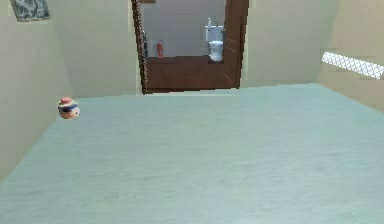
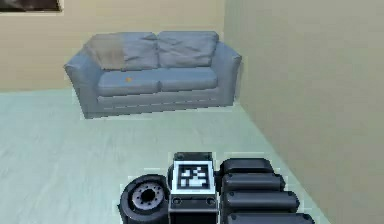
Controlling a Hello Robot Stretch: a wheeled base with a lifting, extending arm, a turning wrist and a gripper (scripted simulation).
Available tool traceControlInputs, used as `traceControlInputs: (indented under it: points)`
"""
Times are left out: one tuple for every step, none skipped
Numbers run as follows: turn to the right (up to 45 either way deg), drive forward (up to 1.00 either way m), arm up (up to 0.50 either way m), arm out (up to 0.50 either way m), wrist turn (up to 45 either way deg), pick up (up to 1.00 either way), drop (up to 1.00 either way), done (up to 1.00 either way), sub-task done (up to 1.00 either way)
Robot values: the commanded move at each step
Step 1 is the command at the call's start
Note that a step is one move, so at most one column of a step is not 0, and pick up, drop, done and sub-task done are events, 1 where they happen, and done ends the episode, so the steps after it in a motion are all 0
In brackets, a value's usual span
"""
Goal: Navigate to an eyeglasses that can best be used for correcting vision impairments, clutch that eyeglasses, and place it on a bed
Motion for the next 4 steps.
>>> traceControlInputs:
  points:
    - [0.0, 1.0, 0.0, 0.0, 0.0, 0.0, 0.0, 0.0, 0.0]
    - [0.0, 1.0, 0.0, 0.0, 0.0, 0.0, 0.0, 0.0, 0.0]
    - [0.0, 1.0, 0.0, 0.0, 0.0, 0.0, 0.0, 0.0, 0.0]
    - [-6.0, 0.0, 0.0, 0.0, 0.0, 0.0, 0.0, 0.0, 0.0]
